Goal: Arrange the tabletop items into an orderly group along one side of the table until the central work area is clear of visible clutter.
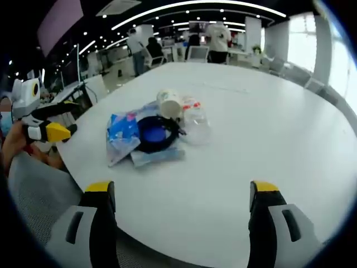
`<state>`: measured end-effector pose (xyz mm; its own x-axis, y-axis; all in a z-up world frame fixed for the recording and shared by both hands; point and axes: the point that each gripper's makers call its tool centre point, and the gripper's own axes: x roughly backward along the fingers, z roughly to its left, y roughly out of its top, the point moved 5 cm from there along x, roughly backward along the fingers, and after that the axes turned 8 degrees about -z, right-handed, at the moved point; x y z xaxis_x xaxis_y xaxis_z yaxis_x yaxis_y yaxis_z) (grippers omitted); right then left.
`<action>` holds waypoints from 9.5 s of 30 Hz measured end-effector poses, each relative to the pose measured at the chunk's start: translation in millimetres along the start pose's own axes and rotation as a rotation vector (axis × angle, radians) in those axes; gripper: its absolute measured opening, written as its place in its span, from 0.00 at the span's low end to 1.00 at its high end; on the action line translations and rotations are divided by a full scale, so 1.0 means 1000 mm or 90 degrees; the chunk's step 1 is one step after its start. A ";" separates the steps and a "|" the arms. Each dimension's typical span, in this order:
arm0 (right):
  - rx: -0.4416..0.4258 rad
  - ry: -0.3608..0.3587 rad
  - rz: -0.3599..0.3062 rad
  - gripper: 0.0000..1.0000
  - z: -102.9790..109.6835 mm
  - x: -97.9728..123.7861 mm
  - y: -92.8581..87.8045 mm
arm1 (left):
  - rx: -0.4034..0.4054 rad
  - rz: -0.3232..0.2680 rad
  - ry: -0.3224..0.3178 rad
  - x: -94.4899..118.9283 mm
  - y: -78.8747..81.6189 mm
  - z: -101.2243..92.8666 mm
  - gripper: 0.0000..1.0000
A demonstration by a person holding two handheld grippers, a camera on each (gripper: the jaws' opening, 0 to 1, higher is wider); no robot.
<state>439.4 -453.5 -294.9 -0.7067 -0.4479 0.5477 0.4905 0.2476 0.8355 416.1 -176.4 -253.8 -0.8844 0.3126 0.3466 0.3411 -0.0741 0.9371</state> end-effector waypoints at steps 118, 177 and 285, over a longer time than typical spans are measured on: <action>-0.053 0.172 -0.066 0.80 0.065 -0.040 0.072 | -0.020 0.066 -0.055 -0.006 -0.013 -0.009 0.99; 0.093 0.209 0.024 0.52 0.103 -0.119 0.026 | -0.032 0.037 -0.064 -0.007 -0.006 -0.011 0.97; 0.290 0.461 -0.057 0.01 0.116 -0.047 0.083 | -0.129 0.076 -0.093 -0.004 -0.017 -0.016 0.00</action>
<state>453.8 -312.2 -246.5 -0.1578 -0.8812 0.4456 0.0866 0.4371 0.8952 409.1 -191.9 -270.1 -0.7814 0.4227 0.4590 0.3559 -0.3022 0.8843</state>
